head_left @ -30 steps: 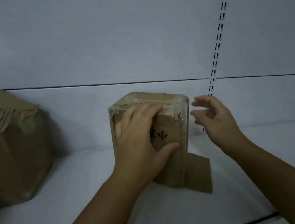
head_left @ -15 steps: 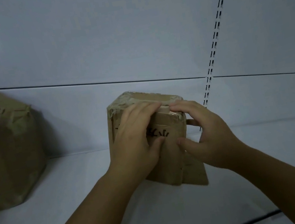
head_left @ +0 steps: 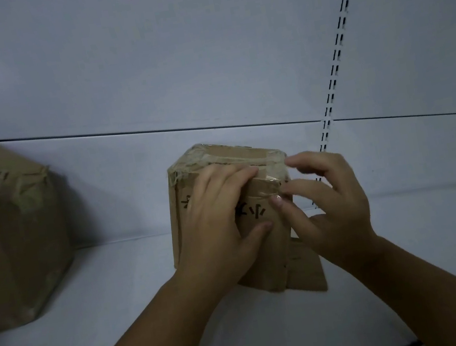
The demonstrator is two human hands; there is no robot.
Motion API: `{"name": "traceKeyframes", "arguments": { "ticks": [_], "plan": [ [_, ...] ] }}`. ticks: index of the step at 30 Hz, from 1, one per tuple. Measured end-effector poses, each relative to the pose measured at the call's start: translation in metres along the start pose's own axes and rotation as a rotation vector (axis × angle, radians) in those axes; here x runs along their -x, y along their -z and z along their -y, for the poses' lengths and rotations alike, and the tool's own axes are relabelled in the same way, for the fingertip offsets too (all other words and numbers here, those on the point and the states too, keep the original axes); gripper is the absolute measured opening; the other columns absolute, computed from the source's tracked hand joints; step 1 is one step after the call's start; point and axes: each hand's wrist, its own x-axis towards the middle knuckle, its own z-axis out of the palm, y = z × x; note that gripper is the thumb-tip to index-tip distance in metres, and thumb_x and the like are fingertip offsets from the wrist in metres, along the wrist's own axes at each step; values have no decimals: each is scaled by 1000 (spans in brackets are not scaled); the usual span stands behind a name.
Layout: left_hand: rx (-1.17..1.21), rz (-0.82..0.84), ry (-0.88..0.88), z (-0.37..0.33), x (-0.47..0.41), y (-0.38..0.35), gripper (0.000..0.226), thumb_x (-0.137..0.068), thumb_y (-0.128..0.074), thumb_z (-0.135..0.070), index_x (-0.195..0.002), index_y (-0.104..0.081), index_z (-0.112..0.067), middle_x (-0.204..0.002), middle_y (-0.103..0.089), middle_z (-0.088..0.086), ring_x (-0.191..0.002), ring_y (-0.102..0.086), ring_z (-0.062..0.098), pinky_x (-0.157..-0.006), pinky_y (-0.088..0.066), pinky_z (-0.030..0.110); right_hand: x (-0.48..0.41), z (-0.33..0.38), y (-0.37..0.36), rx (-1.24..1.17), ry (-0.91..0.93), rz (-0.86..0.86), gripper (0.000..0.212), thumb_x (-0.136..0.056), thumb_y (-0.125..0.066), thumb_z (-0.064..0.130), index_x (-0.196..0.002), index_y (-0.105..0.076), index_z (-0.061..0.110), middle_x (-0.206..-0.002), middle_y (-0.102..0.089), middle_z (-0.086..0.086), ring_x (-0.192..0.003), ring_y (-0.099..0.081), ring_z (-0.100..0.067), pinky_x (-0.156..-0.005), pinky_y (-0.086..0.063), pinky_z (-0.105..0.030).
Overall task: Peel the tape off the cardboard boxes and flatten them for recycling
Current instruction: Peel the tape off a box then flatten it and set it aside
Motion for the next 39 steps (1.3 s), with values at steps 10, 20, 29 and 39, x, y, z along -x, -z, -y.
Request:
{"name": "traceKeyframes", "arguments": {
  "ticks": [10,20,29,39],
  "plan": [
    [-80,-129,83,-17,0,-18,60,-64,-59,-55,-113,-53,-21,-119,-52,-2,-122,-40,21,-93,-40,41,7,14,-9,-264,-258,-88,2,-87,-55,16,-88,-54,17,-94,-59,6,-92,-57,-2,-81,-46,-17],
    [-74,-138,66,-15,-1,-24,64,-59,-66,-53,-112,-45,-24,-119,-52,1,-121,-43,28,-96,-40,46,1,25,-2,-659,-710,-253,9,-81,-58,20,-84,-54,12,-83,-69,7,-80,-69,-10,-69,-56,-20],
    [60,-64,5,-16,-4,-18,63,-59,-70,-44,-113,-45,-25,-117,-43,-10,-120,-42,21,-101,-34,30,-5,24,11,-870,-976,-317,14,-82,-69,17,-74,-60,11,-71,-72,2,-70,-70,-13,-63,-56,-21],
    [320,219,44,3,-12,17,65,-62,-75,-33,-123,-51,-32,-129,-48,-11,-128,-42,24,-102,-42,35,3,-13,26,-1122,-996,-146,24,-70,-76,40,-76,-67,19,-75,-72,-6,-69,-69,-17,-59,-53,-22]
  ]
}}
